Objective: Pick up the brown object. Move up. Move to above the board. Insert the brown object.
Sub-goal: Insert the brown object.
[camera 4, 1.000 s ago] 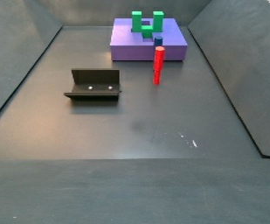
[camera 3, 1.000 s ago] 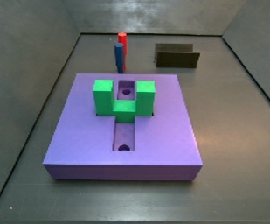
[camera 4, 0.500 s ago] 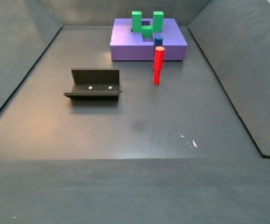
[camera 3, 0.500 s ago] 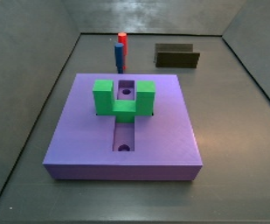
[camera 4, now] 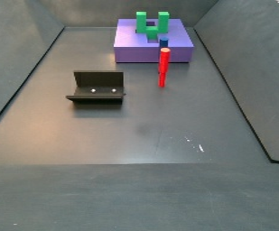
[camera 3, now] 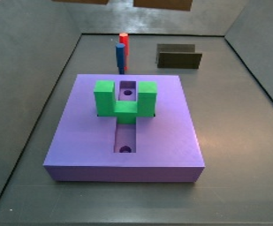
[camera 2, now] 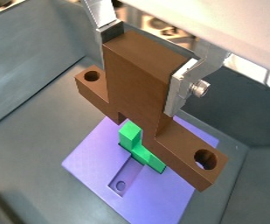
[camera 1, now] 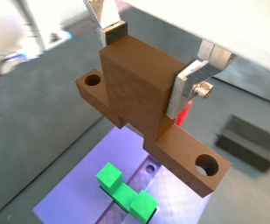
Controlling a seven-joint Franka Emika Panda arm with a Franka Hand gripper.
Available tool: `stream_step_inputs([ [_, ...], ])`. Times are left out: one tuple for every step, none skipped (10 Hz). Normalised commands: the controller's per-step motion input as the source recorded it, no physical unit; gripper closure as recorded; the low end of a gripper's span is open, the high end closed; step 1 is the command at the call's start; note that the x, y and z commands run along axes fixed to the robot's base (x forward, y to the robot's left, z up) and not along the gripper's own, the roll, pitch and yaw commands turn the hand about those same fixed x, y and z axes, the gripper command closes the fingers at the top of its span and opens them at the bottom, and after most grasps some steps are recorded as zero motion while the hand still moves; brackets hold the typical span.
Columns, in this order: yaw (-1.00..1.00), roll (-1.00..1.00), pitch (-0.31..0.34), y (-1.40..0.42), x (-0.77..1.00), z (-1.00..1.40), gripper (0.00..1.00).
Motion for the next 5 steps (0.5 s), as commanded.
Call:
stream_step_inputs([
  [-1.00,-0.07,-0.123,0.00,0.00,-0.21,1.00],
  [-1.00,-0.06,-0.057,0.00,0.00,-0.21,1.00],
  [-1.00,-0.05,-0.053,0.00,0.00,-0.21,1.00],
  [-1.00,-0.05,-0.046,0.00,0.00,-0.22,1.00],
  [-1.00,-0.05,-0.034,0.00,0.00,-0.25,1.00],
])
